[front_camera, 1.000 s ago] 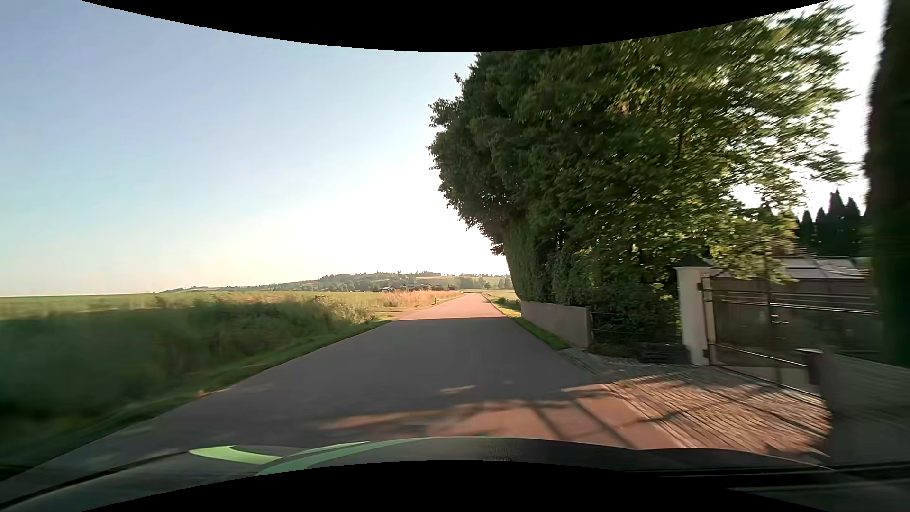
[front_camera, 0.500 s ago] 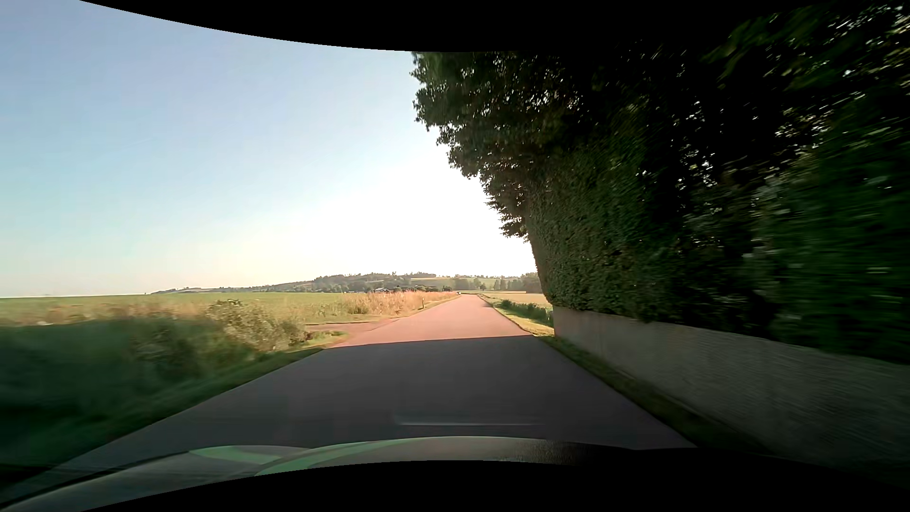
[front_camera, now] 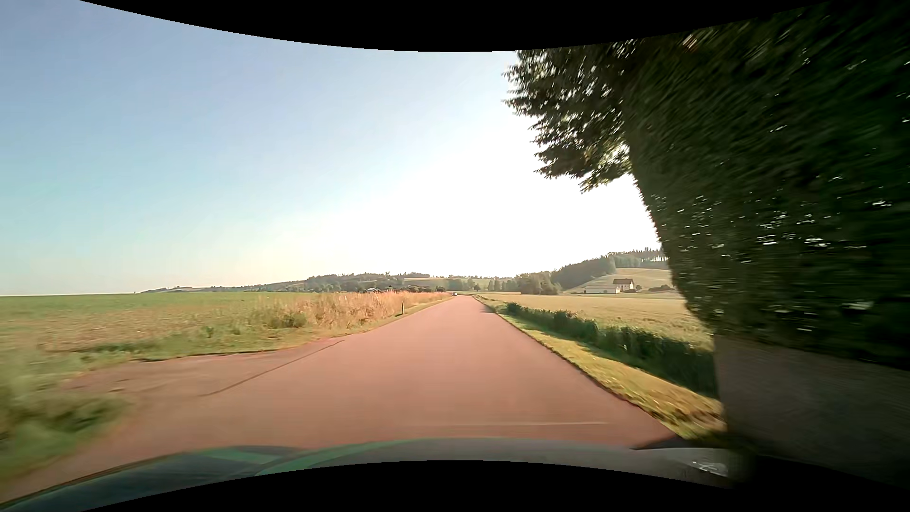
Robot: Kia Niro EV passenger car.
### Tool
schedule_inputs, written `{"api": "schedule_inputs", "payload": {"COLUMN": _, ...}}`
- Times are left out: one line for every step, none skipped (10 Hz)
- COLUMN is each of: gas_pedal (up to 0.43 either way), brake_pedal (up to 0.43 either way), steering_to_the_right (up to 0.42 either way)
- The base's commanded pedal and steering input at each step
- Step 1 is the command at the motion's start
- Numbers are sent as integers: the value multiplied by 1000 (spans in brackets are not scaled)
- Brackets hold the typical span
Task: Follow the waypoints while adhering to traffic rules and regulations
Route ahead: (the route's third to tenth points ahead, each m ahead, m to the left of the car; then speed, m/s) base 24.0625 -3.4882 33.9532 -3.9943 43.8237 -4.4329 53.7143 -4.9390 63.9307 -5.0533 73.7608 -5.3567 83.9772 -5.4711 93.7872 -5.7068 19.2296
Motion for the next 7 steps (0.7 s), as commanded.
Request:
{"api": "schedule_inputs", "payload": {"gas_pedal": 118, "brake_pedal": 0, "steering_to_the_right": 7}}
{"api": "schedule_inputs", "payload": {"gas_pedal": 118, "brake_pedal": 0, "steering_to_the_right": 5}}
{"api": "schedule_inputs", "payload": {"gas_pedal": 118, "brake_pedal": 0, "steering_to_the_right": 5}}
{"api": "schedule_inputs", "payload": {"gas_pedal": 118, "brake_pedal": 0, "steering_to_the_right": 4}}
{"api": "schedule_inputs", "payload": {"gas_pedal": 118, "brake_pedal": 0, "steering_to_the_right": 4}}
{"api": "schedule_inputs", "payload": {"gas_pedal": 118, "brake_pedal": 0, "steering_to_the_right": 4}}
{"api": "schedule_inputs", "payload": {"gas_pedal": 118, "brake_pedal": 0, "steering_to_the_right": 4}}
